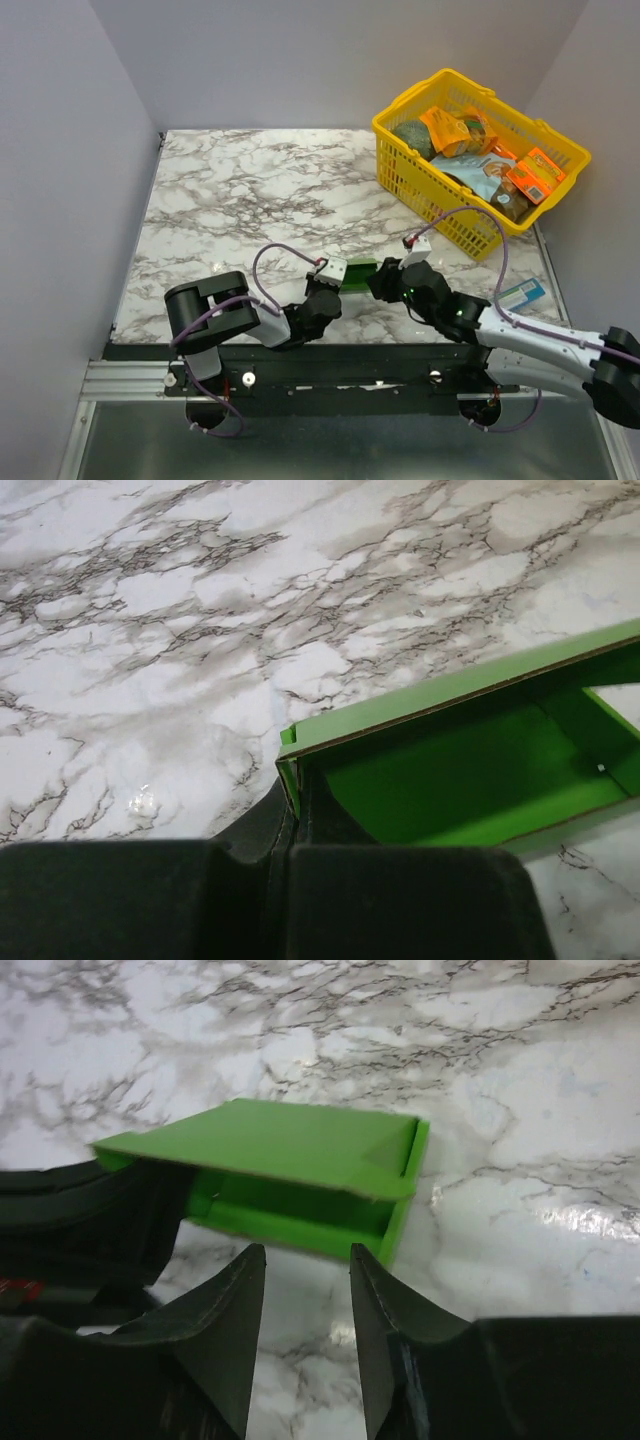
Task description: Fold the paper box
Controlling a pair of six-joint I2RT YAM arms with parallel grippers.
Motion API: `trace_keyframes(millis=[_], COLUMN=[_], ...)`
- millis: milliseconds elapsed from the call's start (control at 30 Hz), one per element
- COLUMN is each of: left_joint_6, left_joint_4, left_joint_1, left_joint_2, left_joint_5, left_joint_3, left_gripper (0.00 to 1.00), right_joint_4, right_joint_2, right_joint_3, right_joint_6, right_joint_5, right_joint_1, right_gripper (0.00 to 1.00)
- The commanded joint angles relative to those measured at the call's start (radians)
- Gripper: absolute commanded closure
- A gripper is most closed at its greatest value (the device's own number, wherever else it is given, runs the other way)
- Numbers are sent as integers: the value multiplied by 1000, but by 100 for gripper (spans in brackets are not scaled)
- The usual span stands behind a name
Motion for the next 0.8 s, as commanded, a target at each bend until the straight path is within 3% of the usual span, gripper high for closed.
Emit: trace_keyframes(millis=[0, 100, 233, 333, 500, 767], left_joint_6=[61, 79, 95, 101, 127, 135], left_joint_4=[-142, -127, -127, -127, -104, -98], left_joint_1=[-50, -78, -104, -119, -133, -136], left_joint_2=[75, 95, 120, 130, 144, 126], left_joint_5=[-19, -62, -93, -99, -78, -33], left_joint_3=[-10, -1, 14, 24, 30, 19], left_gripper=[100, 100, 100, 100, 100, 100], right_joint_4=[-135, -205, -220, -216, -168, -61], right_joint_2=[-275, -420, -468, -323, -56, 207], right_joint_3=[-68, -71, -40, 39, 193, 232], right_joint_6=[19, 7, -11, -10, -37, -8], right_joint_5=[-87, -70, -15, 5, -29, -154], right_joint_1=[22, 24, 24, 25, 16, -24], right_gripper=[50, 51, 51, 50, 60, 66])
